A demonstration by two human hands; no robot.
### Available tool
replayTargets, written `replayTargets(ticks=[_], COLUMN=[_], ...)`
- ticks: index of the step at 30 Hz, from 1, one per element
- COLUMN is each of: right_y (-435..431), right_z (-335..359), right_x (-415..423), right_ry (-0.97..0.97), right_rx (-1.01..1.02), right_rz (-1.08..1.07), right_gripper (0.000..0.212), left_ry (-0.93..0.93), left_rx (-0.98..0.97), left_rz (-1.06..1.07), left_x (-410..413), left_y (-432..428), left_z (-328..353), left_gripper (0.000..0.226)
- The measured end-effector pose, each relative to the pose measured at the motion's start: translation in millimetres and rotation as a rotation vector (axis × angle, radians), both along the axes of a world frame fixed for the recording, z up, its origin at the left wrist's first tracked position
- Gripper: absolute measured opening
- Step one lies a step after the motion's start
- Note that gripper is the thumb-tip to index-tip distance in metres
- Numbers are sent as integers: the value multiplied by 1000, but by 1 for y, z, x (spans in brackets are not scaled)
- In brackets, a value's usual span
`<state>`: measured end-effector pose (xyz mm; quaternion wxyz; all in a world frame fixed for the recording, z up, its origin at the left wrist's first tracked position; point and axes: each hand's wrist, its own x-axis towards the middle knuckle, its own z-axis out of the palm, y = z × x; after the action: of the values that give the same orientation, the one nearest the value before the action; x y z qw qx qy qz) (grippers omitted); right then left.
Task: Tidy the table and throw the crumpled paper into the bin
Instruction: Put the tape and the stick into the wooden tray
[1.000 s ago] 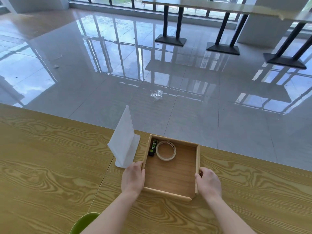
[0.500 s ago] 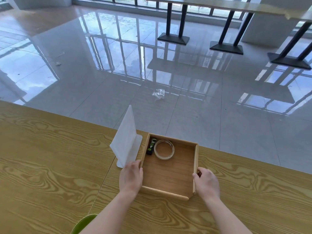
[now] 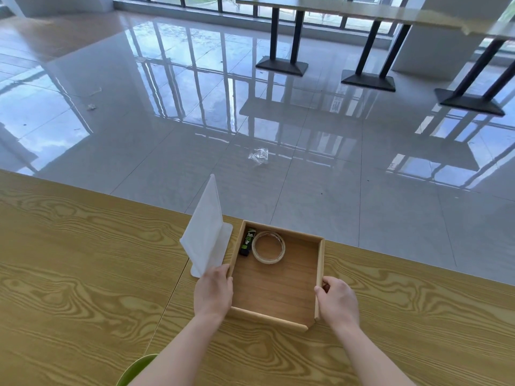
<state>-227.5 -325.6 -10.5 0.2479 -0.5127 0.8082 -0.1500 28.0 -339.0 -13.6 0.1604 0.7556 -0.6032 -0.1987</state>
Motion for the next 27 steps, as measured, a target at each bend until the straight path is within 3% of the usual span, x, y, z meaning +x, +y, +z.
replayTargets(ticks=[11,27], right_y=[3,3], right_z=[-2,-2], right_x=[3,3], right_ry=[-5,1], right_rx=[-21,-13], right_rz=[-2,-1], right_gripper=[31,29], left_ry=[12,68], left_rx=[-1,-24], left_rz=[12,17], left_x=[-2,1], left_y=[3,5], left_z=[-2,-6], left_gripper=[9,23])
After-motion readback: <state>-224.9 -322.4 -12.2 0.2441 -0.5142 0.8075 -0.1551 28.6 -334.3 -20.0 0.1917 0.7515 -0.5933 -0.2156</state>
